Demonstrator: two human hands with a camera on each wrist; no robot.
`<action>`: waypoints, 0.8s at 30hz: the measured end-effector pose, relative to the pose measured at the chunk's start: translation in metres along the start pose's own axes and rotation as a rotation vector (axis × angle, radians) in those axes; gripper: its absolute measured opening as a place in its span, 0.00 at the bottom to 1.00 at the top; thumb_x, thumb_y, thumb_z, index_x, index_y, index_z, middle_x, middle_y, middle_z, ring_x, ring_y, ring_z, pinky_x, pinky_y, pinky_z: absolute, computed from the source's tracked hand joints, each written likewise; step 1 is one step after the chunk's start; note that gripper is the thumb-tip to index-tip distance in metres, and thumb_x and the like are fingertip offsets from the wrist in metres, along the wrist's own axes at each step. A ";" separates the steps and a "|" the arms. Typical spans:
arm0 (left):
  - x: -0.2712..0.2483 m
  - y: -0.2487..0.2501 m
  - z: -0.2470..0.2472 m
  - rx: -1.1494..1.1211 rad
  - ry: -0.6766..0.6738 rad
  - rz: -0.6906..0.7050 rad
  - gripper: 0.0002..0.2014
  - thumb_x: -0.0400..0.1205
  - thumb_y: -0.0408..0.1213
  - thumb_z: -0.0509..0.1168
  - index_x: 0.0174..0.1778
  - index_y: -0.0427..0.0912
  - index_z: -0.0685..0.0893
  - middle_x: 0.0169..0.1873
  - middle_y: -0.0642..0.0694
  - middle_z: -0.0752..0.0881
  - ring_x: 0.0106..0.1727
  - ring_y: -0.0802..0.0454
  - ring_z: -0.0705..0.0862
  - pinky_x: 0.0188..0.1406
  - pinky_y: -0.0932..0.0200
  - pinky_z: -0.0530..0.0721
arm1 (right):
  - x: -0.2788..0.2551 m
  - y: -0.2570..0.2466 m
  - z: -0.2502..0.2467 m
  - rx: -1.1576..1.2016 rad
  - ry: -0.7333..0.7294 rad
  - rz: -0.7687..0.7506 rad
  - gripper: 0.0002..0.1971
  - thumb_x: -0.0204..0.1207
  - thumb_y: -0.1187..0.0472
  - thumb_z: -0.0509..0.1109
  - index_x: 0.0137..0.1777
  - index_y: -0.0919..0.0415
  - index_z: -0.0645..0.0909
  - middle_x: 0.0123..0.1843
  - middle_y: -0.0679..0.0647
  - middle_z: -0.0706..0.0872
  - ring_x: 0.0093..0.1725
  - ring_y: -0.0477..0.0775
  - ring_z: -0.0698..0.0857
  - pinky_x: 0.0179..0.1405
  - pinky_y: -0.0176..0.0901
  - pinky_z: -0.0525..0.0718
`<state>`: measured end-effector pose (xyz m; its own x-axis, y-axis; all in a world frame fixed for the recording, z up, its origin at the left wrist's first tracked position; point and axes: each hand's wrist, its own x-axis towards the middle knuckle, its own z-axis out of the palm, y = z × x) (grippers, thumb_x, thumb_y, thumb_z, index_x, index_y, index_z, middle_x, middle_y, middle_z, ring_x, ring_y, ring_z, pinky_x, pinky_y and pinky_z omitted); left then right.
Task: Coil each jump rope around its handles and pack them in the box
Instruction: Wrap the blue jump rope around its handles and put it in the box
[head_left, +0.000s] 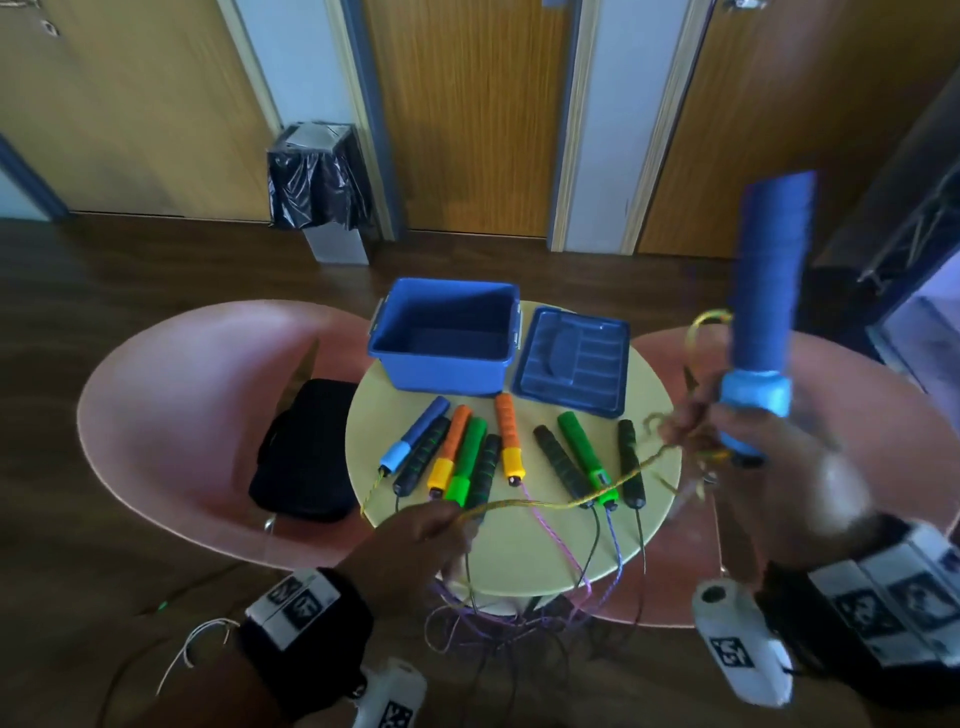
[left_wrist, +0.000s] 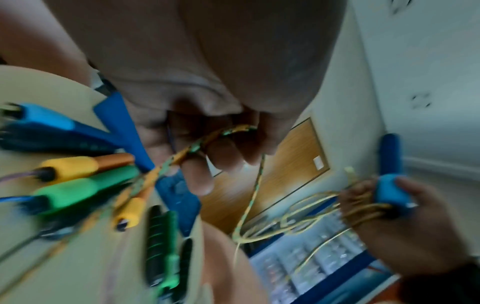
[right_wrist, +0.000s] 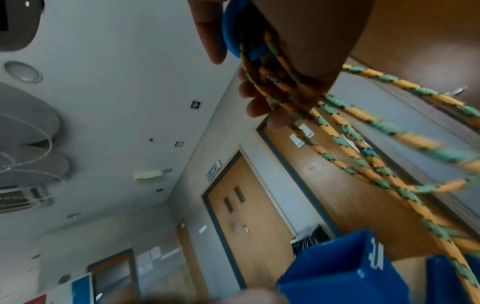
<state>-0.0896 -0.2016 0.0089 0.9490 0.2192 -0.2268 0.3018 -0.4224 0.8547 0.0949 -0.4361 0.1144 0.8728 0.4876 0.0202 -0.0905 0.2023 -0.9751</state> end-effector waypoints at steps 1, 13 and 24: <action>-0.001 0.017 -0.004 -0.004 -0.003 0.051 0.14 0.79 0.59 0.59 0.31 0.61 0.82 0.27 0.52 0.82 0.32 0.58 0.81 0.39 0.58 0.79 | -0.003 0.009 0.006 -0.074 -0.042 0.040 0.08 0.59 0.60 0.72 0.39 0.54 0.88 0.39 0.58 0.88 0.40 0.61 0.82 0.33 0.45 0.79; 0.007 0.024 -0.039 0.271 0.091 0.319 0.20 0.80 0.58 0.61 0.31 0.46 0.78 0.29 0.49 0.78 0.33 0.58 0.77 0.37 0.61 0.73 | -0.008 0.031 0.062 0.032 -0.339 0.331 0.15 0.51 0.68 0.76 0.40 0.64 0.80 0.26 0.56 0.75 0.21 0.52 0.72 0.19 0.43 0.73; -0.015 -0.060 -0.024 0.160 -0.093 -0.225 0.17 0.79 0.58 0.59 0.33 0.51 0.81 0.28 0.55 0.85 0.30 0.57 0.81 0.46 0.49 0.83 | 0.005 0.041 0.030 0.275 -0.142 0.278 0.20 0.50 0.63 0.81 0.46 0.59 0.89 0.40 0.57 0.85 0.32 0.53 0.82 0.29 0.41 0.80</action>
<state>-0.1238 -0.1588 -0.0276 0.8586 0.2442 -0.4507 0.5092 -0.5076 0.6950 0.0815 -0.3999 0.0812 0.7239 0.6641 -0.1869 -0.4550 0.2559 -0.8529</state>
